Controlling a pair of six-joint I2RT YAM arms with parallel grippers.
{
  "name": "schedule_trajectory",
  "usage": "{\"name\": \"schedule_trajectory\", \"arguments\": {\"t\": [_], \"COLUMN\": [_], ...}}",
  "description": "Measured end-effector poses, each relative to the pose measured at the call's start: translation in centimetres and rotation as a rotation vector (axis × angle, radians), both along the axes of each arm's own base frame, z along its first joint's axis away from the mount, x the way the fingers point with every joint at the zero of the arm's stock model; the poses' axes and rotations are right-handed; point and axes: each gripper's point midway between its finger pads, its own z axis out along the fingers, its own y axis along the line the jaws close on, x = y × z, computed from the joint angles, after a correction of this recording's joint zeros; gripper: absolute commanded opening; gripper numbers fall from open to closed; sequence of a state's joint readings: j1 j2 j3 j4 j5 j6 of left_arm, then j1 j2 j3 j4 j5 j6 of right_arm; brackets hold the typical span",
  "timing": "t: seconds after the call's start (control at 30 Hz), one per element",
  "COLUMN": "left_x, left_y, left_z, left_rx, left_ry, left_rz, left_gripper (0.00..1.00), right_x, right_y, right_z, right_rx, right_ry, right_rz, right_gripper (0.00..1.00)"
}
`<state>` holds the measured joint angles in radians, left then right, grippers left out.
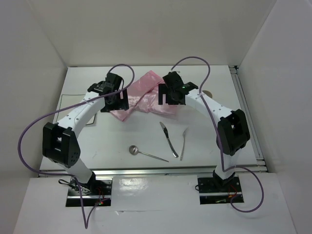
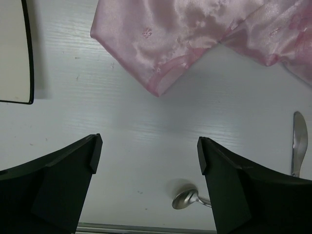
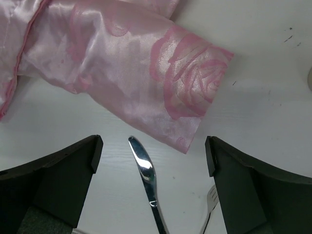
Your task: Set the dinner table for one person
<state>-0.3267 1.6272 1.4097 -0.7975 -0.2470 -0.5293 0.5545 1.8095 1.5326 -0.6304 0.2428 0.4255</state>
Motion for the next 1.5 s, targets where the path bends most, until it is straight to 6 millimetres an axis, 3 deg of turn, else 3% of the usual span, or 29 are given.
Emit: {"name": "schedule_trajectory", "arguments": {"t": [0.2,0.4,0.47,0.6,0.77,1.0,1.17,1.23,1.27,1.37,1.5], "left_x": [0.8,-0.1,-0.3,-1.5,-2.8,0.4,2.7,3.3,3.7,4.2,4.3], "left_y": [1.8,3.8,4.1,4.7,3.5,1.9,1.1,0.7,0.6,0.4,0.0], "left_z": [0.5,1.1,0.2,-3.8,-8.4,-11.2,-11.2,-11.2,-11.3,-12.1,-12.1], "left_rx": [-0.082,-0.165,-0.218,-0.317,-0.425,-0.518,-0.571,-0.588,-0.592,-0.592,-0.593], "left_ry": [-0.037,-0.066,-0.047,0.058,0.194,0.228,0.21,0.207,0.205,0.208,0.221], "left_rz": [0.054,0.128,0.164,0.255,0.323,0.341,0.34,0.343,0.341,0.347,0.339], "left_gripper": [0.98,0.94,0.92,0.9,0.89,0.86,0.85,0.76,0.4,0.01,0.0], "right_x": [-1.1,-2.8,-3.8,-5.6,-6.9,-8.0,-7.5,-6.9,-6.5,-5.1,-3.2], "right_y": [0.8,1.1,1.1,1.2,0.7,0.0,-0.4,-1.1,-1.5,-2.3,-2.1], "right_z": [-1.1,-1.2,-0.9,-0.3,-0.6,-1.5,-1.3,-1.6,-1.8,-3.0,-4.6], "right_rx": [0.014,0.067,0.1,0.166,0.204,0.213,0.243,0.251,0.25,0.237,0.244], "right_ry": [0.028,0.037,0.031,0.024,0.042,0.068,0.066,0.074,0.078,0.094,0.118], "right_rz": [0.036,0.076,0.096,0.131,0.135,0.133,0.092,0.049,0.025,-0.036,-0.069], "right_gripper": [1.0,1.0,1.0,1.0,1.0,1.0,0.99,0.99,0.99,0.99,0.94]}}
